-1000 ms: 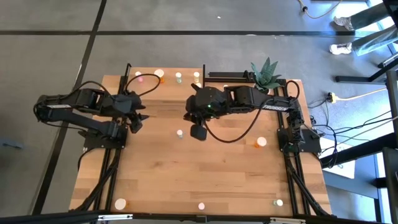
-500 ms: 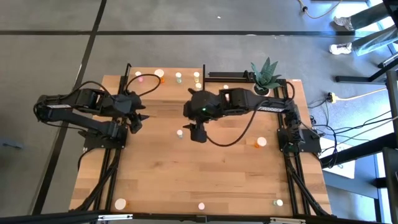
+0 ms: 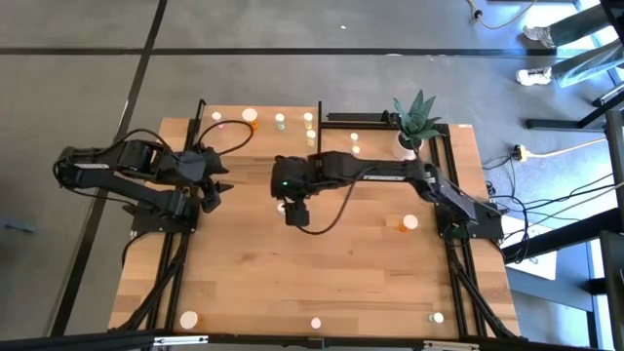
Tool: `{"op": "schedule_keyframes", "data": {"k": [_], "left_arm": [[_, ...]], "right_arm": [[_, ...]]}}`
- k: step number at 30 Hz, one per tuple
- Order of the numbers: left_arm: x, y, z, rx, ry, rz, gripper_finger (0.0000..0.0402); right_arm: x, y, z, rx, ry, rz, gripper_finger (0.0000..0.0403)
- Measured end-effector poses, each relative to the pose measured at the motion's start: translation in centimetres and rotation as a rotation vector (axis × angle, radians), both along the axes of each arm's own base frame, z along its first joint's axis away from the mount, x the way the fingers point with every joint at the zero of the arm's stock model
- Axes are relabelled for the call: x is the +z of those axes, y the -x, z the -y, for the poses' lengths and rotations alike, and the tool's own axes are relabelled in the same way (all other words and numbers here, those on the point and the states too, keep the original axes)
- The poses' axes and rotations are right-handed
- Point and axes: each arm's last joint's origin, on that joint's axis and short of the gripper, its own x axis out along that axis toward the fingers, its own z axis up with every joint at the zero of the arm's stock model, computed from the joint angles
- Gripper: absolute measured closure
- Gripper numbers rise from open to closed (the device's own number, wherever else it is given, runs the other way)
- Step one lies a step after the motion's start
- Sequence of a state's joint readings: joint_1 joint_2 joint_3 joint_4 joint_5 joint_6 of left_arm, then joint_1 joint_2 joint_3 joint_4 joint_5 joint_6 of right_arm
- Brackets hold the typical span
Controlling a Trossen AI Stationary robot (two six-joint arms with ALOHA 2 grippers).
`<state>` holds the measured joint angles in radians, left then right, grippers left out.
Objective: Pick and place medicine bottles onto shelf by color
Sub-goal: Put the left blue pill bottle on the shelf aligned with the other blue pill bottle
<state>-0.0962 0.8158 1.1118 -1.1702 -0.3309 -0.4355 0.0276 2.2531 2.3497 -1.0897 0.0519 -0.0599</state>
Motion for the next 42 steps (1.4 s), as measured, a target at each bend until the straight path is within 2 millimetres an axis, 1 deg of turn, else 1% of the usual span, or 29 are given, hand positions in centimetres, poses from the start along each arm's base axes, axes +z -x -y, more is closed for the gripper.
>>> {"op": "schedule_keyframes", "data": {"k": [3,7,12,19,23,30,34,42], "left_arm": [[0.0,0.0,0.1,-0.005,0.0,0.0,0.0184],[0.0,0.0,0.1,0.0,0.004,0.002,0.0184],[0.0,0.0,0.1,0.0,0.005,0.002,0.0184],[0.0,0.0,0.1,0.001,0.005,0.003,0.0184],[0.0,0.0,0.1,0.002,0.006,0.003,0.0184],[0.0,0.0,0.1,0.002,0.006,0.003,0.0184],[0.0,0.0,0.1,0.018,0.019,0.009,0.0184],[0.0,0.0,0.1,0.02,0.022,0.01,0.0184]], "right_arm": [[-1.8,-1.0,0.4,-0.001,0.002,-0.024,0.0149],[-4.0,-1.9,0.5,0.046,0.011,-0.061,0.015],[-6.1,-3.0,0.5,0.057,0.018,-0.07,0.015],[-8.9,-3.9,0.5,0.093,0.031,-0.109,0.015],[-9.9,-4.2,0.9,0.086,0.029,-0.126,0.015],[-10.1,-4.3,1.8,0.076,0.012,-0.121,0.015],[-11.5,-4.4,1.9,0.104,-0.052,-0.148,0.015],[-13.7,-4.4,1.9,0.104,-0.061,-0.174,0.015]]}}
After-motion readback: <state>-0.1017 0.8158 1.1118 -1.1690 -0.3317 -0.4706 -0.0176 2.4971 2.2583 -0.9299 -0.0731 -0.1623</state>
